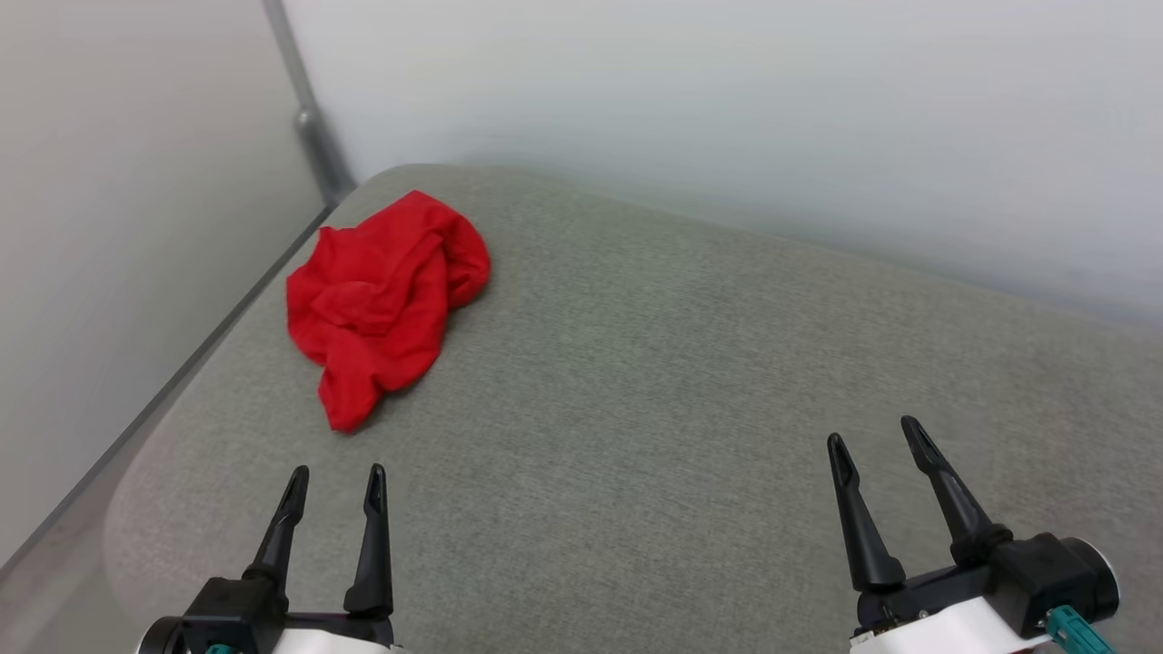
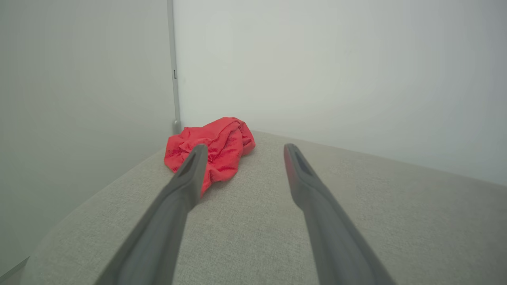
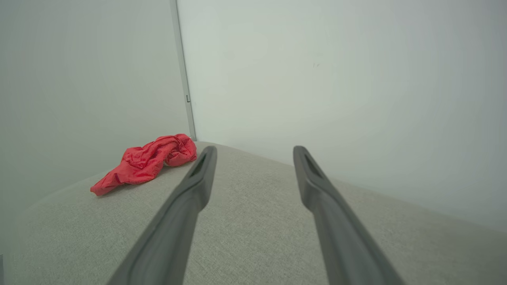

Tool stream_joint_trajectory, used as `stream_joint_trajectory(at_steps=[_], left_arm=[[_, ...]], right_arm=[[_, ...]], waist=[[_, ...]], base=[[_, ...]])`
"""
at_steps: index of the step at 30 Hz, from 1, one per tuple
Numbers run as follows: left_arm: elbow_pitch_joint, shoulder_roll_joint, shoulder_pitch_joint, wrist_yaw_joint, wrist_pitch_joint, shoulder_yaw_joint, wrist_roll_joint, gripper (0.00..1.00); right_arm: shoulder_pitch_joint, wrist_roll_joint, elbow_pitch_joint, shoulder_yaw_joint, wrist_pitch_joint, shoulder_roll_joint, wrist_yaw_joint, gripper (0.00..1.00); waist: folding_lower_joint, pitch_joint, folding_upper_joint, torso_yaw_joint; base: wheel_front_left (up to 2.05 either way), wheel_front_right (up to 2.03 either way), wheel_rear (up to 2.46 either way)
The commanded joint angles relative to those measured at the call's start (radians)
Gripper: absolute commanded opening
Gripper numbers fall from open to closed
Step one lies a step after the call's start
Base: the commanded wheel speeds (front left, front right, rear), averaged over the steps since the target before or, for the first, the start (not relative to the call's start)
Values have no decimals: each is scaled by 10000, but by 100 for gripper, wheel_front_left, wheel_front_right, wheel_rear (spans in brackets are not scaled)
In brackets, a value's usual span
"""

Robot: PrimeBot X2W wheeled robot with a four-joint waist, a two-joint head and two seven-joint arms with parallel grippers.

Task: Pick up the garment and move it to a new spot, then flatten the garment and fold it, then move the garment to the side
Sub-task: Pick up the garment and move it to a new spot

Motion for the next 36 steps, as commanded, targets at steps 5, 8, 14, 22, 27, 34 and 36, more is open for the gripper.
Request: stream_joint_trajectory(at_steps=[5, 8, 14, 22, 27, 34, 36], left_arm=[[-24, -10, 157, -59, -28, 9, 74, 100], [-56, -10, 159, -50, -28, 27, 88, 100], [-107, -10, 179, -93, -28, 41, 178, 100], [-129, -11, 143, -120, -28, 85, 23, 100], [-103, -9, -81, -27, -28, 249, -400, 100], [188, -9, -1059, -381, -28, 842, -528, 100], [529, 186, -1507, -516, -28, 943, -459, 100]], right_arm=[[134, 44, -5, 87, -21, 11, -7, 100], [146, 69, 4, 118, -21, 9, -5, 100], [175, 138, 8, 180, -21, 9, -5, 100], [117, 162, 18, 216, -21, 9, -7, 100], [-44, 6, -79, 226, -21, 9, -5, 100], [-478, -526, -400, 183, -21, 8, -7, 100], [-608, -693, -510, 216, -21, 6, -7, 100]], waist=[[0, -42, 0, 569], [0, -57, 0, 718], [0, -83, 0, 835], [0, -2, 0, 791], [0, 260, 0, 698], [0, 1308, 0, 210], [0, 1704, 0, 17]], base=[[0, 0, 0], [0, 0, 0], [0, 0, 0], [0, 0, 0], [0, 0, 0], [0, 0, 0], [0, 0, 0]])
